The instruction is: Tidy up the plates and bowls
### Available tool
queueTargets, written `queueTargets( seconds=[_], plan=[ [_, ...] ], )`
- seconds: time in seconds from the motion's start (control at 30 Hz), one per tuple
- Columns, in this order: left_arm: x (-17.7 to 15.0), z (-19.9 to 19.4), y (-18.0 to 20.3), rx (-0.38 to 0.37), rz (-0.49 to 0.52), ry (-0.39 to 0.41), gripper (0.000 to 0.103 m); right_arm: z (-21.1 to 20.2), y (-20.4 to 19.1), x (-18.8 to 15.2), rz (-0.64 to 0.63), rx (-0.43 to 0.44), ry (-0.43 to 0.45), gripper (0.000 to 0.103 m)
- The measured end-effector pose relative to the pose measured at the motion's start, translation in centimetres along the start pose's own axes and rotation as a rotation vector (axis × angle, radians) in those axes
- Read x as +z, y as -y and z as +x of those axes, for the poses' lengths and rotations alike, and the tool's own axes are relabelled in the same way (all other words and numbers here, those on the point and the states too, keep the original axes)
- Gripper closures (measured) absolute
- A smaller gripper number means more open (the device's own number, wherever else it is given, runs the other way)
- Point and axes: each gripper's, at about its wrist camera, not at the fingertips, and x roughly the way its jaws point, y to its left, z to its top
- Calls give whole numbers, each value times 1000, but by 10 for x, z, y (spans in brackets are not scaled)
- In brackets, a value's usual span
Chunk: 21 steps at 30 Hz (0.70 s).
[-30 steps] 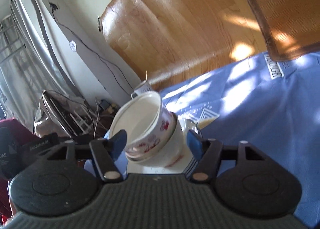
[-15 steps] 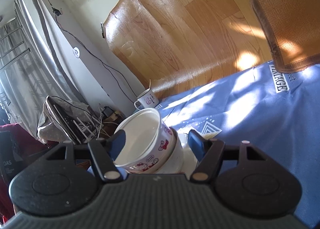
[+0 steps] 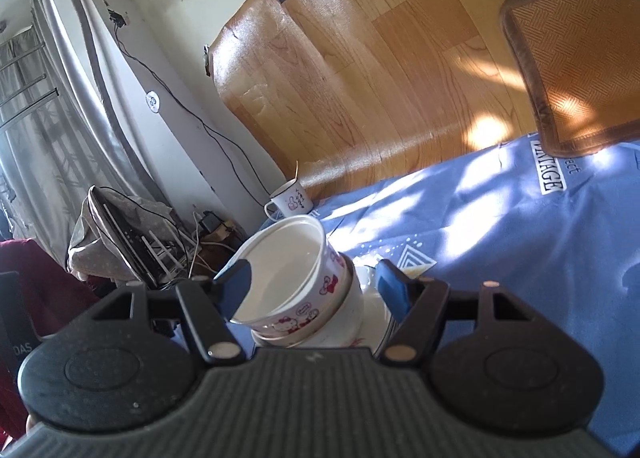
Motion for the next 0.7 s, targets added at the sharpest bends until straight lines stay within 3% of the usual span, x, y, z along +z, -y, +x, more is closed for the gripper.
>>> queueTargets(
  seconds=[0.37,0.7],
  plan=[
    [-7,0,-5,25,-3,-2,11,0,-12,-4,-54,-2,-2,32],
    [-36,-33,-5,2,-4,-9,11,-26,-35,-42,-99,-7,-26,32]
  ],
)
